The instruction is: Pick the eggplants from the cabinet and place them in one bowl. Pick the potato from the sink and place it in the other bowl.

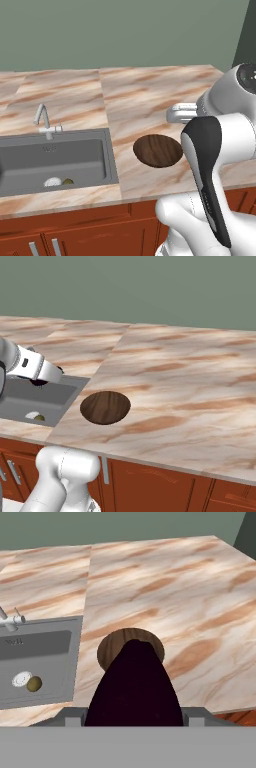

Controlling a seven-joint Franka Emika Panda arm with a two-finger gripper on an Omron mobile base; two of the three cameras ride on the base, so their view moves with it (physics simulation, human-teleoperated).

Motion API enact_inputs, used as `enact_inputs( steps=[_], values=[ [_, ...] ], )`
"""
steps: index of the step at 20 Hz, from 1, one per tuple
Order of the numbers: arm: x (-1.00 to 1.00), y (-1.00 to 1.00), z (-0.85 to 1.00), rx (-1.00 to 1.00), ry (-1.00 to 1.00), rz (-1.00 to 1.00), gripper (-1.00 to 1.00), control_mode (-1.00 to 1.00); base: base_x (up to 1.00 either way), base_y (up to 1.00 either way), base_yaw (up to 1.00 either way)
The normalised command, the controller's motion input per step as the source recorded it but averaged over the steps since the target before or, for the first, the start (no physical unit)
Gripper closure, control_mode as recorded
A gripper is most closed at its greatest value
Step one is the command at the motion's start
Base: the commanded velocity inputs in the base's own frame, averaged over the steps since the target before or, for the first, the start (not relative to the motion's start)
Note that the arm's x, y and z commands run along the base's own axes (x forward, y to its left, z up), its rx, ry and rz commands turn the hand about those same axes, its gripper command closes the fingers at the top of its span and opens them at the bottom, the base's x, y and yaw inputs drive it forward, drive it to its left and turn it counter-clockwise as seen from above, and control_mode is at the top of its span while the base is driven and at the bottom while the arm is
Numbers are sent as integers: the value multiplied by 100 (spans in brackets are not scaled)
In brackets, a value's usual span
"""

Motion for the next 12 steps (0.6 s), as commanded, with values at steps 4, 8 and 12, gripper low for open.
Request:
enact_inputs(
  steps=[4,8,12],
  values=[
    [0,0,0,0,0,0,100,100,0,-1,0],
    [0,0,0,0,0,0,100,100,0,0,0],
    [0,0,0,0,0,0,100,100,0,0,0]
  ],
)
